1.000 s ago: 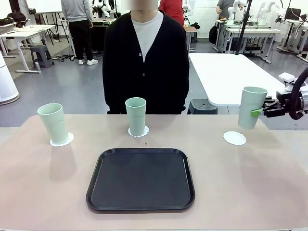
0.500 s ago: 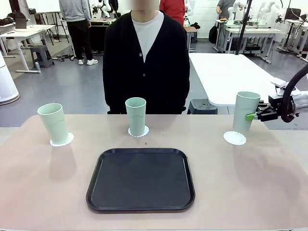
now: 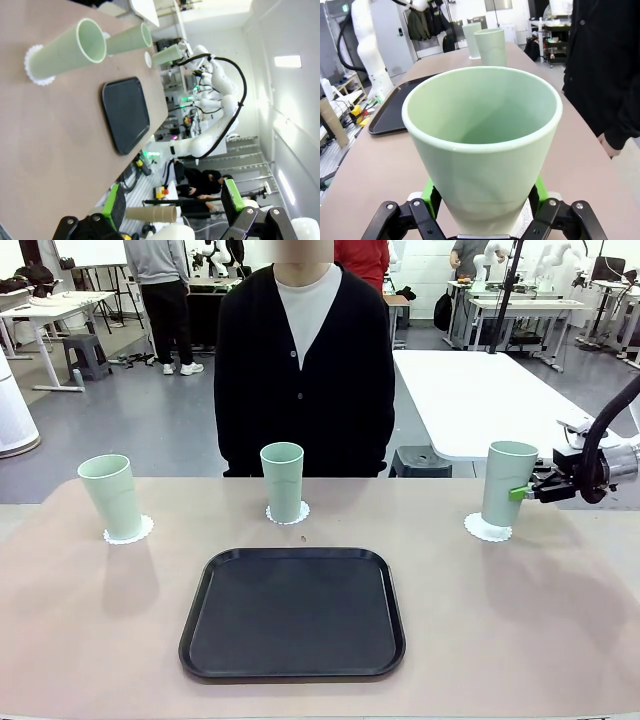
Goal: Place coasters on the table and set cups on them.
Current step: Take one Reusable plastic cup from the Flat Tray and place it on a coaster set by the human.
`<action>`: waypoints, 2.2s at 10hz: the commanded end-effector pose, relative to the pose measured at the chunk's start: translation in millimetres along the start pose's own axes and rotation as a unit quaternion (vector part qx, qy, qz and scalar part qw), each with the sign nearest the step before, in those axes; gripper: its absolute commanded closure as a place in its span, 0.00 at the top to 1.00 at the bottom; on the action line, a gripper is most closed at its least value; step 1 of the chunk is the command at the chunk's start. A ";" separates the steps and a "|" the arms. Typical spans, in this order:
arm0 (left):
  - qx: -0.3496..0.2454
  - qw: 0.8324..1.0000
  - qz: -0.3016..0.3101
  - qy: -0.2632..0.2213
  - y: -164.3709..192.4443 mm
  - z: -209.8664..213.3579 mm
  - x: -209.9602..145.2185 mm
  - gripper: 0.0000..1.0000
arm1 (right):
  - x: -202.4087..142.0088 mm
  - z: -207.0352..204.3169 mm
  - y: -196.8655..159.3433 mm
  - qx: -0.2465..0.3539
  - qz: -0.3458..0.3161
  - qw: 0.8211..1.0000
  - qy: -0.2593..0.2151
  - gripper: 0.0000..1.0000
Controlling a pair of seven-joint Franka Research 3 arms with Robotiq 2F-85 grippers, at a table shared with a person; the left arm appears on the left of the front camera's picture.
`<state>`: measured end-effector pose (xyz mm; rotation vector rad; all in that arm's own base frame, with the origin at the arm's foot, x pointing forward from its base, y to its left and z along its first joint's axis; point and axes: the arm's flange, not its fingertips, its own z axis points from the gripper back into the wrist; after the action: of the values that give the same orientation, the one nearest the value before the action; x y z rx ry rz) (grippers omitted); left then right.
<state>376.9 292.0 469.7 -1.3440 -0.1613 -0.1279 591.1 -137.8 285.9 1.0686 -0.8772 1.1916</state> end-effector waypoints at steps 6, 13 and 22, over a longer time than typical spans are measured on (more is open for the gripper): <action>0.001 1.000 0.002 -0.005 -1.6 1.1 0.3 1.00 | -11.2 -8.1 0.1 0.026 0.030 0.999 -0.008 0.84; 0.001 1.000 0.002 -0.005 -1.6 1.1 0.3 1.00 | -14.4 -13.7 -17.5 0.026 0.051 0.998 -0.027 0.84; 0.001 1.000 0.002 -0.005 -1.6 1.1 0.3 1.00 | -21.2 -16.7 -22.8 0.032 0.039 0.998 -0.023 0.84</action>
<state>376.9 292.0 469.7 -1.3440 -0.1613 -0.1279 604.8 -129.7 256.7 1.1002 -0.9234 1.2800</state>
